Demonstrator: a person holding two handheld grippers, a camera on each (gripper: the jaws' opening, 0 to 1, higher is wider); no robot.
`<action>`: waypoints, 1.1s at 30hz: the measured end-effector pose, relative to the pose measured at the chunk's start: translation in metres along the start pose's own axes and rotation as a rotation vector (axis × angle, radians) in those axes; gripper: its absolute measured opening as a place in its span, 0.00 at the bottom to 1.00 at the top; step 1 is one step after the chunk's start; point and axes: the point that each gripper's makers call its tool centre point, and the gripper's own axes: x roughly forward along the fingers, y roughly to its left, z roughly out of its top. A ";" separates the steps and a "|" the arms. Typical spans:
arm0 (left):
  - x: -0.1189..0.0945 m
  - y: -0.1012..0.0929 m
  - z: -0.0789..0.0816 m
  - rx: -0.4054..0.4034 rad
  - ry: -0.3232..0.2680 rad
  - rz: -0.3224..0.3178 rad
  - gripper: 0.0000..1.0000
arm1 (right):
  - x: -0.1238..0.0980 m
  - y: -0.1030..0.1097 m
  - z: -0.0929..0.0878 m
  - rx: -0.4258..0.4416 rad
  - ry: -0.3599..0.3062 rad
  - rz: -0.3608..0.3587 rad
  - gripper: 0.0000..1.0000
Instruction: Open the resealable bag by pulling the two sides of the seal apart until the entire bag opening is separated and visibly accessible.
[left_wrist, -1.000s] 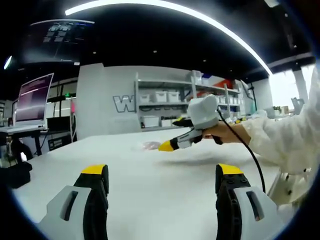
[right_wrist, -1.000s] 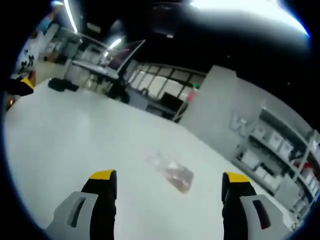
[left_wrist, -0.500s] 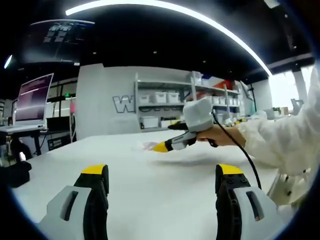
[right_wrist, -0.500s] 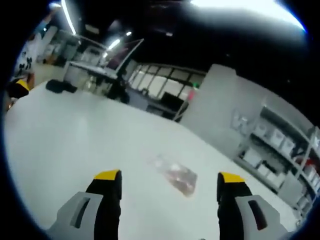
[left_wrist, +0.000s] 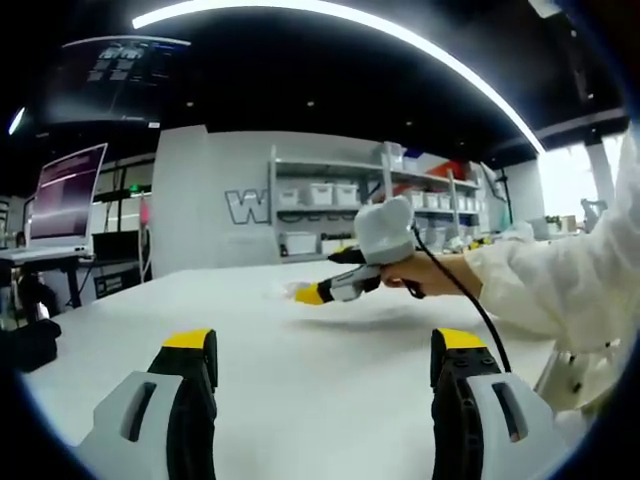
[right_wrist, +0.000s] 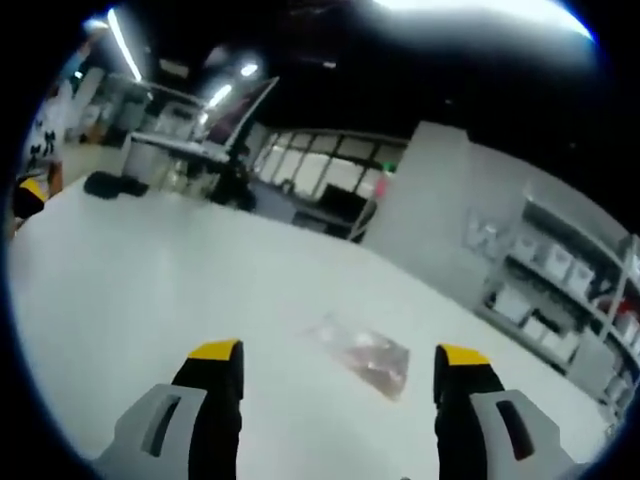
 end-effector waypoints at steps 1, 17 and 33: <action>0.000 0.000 0.000 0.002 0.001 0.000 0.87 | 0.000 0.000 0.000 0.020 -0.002 0.004 0.76; -0.002 -0.002 0.000 0.003 0.007 -0.001 0.87 | 0.015 -0.008 -0.010 0.161 0.018 -0.018 0.69; 0.000 0.001 -0.001 0.002 0.011 0.000 0.87 | 0.039 0.010 -0.006 0.112 0.035 0.042 0.68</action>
